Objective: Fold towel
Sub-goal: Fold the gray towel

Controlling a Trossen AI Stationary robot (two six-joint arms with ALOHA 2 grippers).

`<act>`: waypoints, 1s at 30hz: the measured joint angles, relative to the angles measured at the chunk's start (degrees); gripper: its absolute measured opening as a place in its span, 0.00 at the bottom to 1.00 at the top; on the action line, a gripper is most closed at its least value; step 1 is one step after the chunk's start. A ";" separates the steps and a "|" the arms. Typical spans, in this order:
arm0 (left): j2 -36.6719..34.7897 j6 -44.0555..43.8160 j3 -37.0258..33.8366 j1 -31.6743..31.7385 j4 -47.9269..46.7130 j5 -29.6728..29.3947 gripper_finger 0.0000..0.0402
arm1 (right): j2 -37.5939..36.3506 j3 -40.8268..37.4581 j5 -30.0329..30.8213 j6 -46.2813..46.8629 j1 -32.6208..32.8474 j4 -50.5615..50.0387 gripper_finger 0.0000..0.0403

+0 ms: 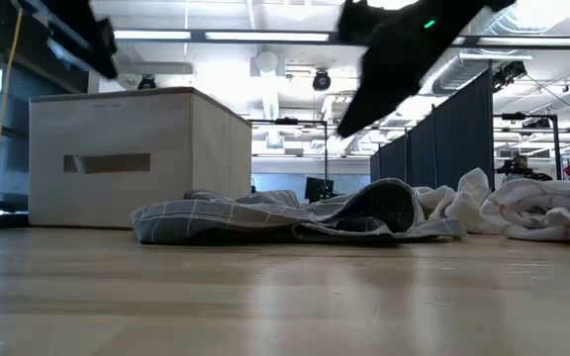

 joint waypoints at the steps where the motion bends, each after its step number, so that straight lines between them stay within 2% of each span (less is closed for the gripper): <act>1: -0.46 -0.29 -1.30 0.03 1.69 0.24 0.46 | 1.96 1.05 0.19 -0.03 -0.67 1.43 0.46; 4: -0.69 -0.31 -3.40 0.07 4.27 0.11 0.46 | 8.04 4.54 0.24 -1.97 -2.69 5.69 0.51; 8: -0.68 -0.33 -4.80 0.09 6.04 -1.24 0.46 | 16.03 10.00 0.16 -7.19 -4.38 6.40 0.54; 14: -0.66 -1.01 -5.18 0.09 5.68 -3.86 0.46 | 24.70 18.29 0.34 -13.19 -4.82 -0.22 0.54; 19: -0.64 -1.11 -5.18 0.09 5.59 -5.44 0.46 | 27.54 22.40 2.13 -11.48 -5.80 -3.72 0.50; 23: -0.64 -0.14 -5.18 0.09 5.49 -5.90 0.46 | 27.46 22.91 6.10 -9.33 -6.23 -4.32 0.36; 27: -0.64 1.06 -5.18 0.09 5.13 -6.44 0.46 | 27.36 22.93 6.07 -9.22 -6.79 -8.26 0.09; 28: -0.64 1.34 -5.18 0.09 4.89 -6.70 0.46 | 27.36 22.93 5.79 -8.92 -6.94 -9.77 0.05; 30: -0.64 1.77 -5.18 0.09 4.06 -6.98 0.46 | 27.36 22.93 5.35 -6.70 -7.09 -11.57 0.03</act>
